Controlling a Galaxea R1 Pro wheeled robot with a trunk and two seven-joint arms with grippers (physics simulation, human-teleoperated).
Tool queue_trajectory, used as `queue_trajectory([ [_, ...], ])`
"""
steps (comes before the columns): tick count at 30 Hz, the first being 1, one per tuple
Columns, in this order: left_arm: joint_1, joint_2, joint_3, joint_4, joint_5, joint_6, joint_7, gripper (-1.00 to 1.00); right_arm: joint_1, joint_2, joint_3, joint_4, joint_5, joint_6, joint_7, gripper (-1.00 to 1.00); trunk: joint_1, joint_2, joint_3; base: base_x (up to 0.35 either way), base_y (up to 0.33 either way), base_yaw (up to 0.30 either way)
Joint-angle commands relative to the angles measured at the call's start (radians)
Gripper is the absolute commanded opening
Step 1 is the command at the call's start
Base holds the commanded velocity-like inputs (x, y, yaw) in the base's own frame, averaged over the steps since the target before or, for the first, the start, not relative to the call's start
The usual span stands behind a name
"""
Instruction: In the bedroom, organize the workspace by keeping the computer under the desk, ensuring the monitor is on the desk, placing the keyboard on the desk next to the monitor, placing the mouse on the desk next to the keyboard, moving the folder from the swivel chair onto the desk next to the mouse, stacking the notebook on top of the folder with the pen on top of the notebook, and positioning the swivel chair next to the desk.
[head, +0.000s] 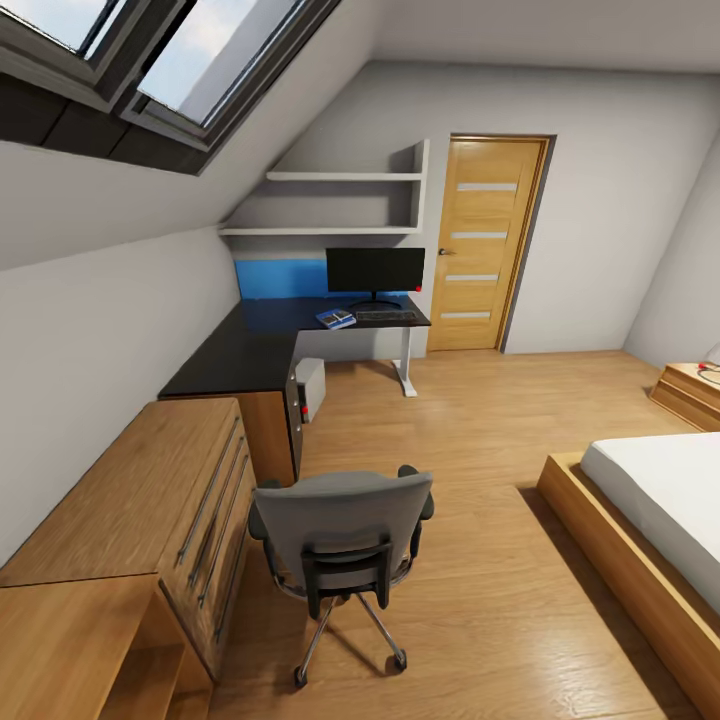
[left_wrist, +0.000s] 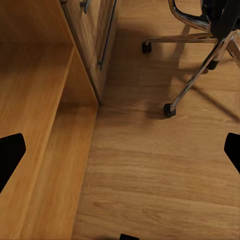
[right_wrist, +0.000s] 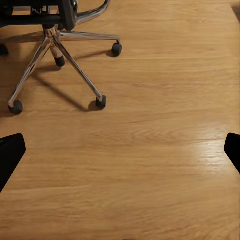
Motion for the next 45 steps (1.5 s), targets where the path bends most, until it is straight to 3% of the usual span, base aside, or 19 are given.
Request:
queue_trajectory([
  [1, -0.001, 0.0, -0.009, 0.0, 0.004, 0.003, 0.006, 1.0, -0.001, 0.001, 0.009, 0.002, 0.002, -0.002, -0.01, 1.0, 0.004, -0.009, -0.005, 0.0, 0.0, 0.0],
  [8, -0.001, -0.002, -0.009, -0.026, 0.004, 0.132, 0.006, 1.0, -0.001, 0.003, 0.009, 0.002, 0.004, -0.002, -0.011, 1.0, 0.031, -0.058, -0.027, 0.0, 0.0, 0.0],
  [29, -0.001, -0.003, -0.011, -0.029, 0.002, 0.138, 0.005, 1.0, -0.001, 0.002, 0.008, 0.002, 0.004, -0.002, -0.011, 1.0, 0.112, -0.205, -0.093, 0.0, 0.0, 0.08],
  [36, -0.001, -0.015, -0.01, -0.159, 0.004, 0.147, 0.013, 1.0, -0.001, -0.001, 0.004, -0.018, 0.005, -0.012, -0.015, 1.0, 0.138, -0.254, -0.115, 0.0, 0.0, 0.0],
  [39, -0.001, -0.018, -0.01, -0.253, 0.002, 0.229, 0.064, 1.0, -0.005, -0.009, 0.002, -0.077, 0.003, -0.02, -0.019, 1.0, 0.15, -0.275, -0.125, 0.0, 0.0, 0.0],
  [41, -0.001, -0.019, -0.01, -0.32, 0.001, 0.338, 0.118, 1.0, -0.015, -0.028, 0.0, -0.112, 0.001, -0.016, -0.02, 1.0, 0.158, -0.289, -0.131, 0.0, 0.0, 0.0],
  [42, -0.001, -0.02, -0.01, -0.364, 0.001, 0.432, 0.147, 1.0, -0.034, -0.04, -0.002, -0.132, -0.003, -0.009, -0.021, 1.0, 0.161, -0.296, -0.134, 0.0, 0.0, 0.0],
  [45, -0.001, -0.017, -0.009, -0.439, 0.001, 0.596, 0.179, 1.0, -0.097, -0.054, -0.01, -0.161, -0.016, 0.015, -0.026, 1.0, 0.173, -0.317, -0.144, 0.0, 0.0, 0.0],
])
